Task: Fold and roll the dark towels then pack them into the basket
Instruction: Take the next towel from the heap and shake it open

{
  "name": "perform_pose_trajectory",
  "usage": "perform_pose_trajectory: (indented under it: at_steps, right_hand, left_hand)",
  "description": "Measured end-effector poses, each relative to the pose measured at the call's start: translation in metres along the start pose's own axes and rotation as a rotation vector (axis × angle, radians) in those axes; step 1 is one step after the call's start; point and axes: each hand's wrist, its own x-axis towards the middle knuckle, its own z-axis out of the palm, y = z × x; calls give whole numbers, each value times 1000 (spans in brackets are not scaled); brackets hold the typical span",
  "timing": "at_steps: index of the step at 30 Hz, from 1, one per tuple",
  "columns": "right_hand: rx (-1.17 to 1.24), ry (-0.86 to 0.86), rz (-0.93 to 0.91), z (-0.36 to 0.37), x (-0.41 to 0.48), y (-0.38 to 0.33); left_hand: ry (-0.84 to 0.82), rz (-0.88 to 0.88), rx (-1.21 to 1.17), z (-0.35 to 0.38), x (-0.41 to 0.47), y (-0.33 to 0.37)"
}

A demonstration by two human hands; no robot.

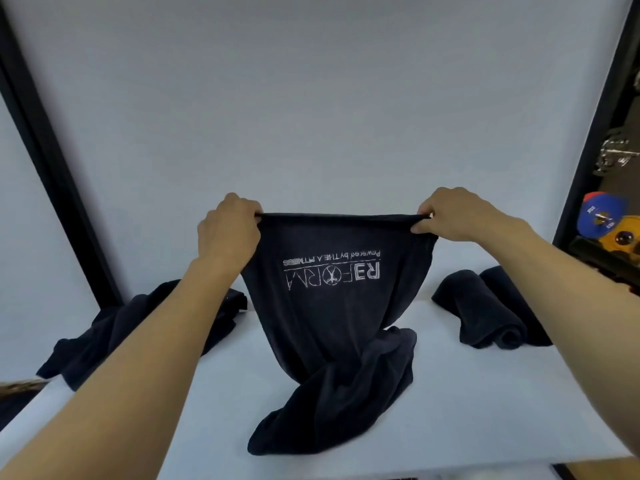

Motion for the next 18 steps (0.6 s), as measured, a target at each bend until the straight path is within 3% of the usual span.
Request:
perform_pose_trajectory:
  at_steps: [3,6,8,11,18]
  right_hand:
    - [290,145,122,3,9,2]
    - [890,207,211,-1,18,-4]
    - [1132,286,191,-7,29,-7]
    - [1209,460,83,-25,53,-12]
    - [1104,710,-164,-105,90,-20]
  left_hand:
    - [27,-67,-36,10,9,6]
    - [21,-117,-99,14,27,9]
    - [41,-195,-271,8,49,14]
    - [155,-275,-696,-12,92,28]
    - [539,-200,-993,-89,176,64]
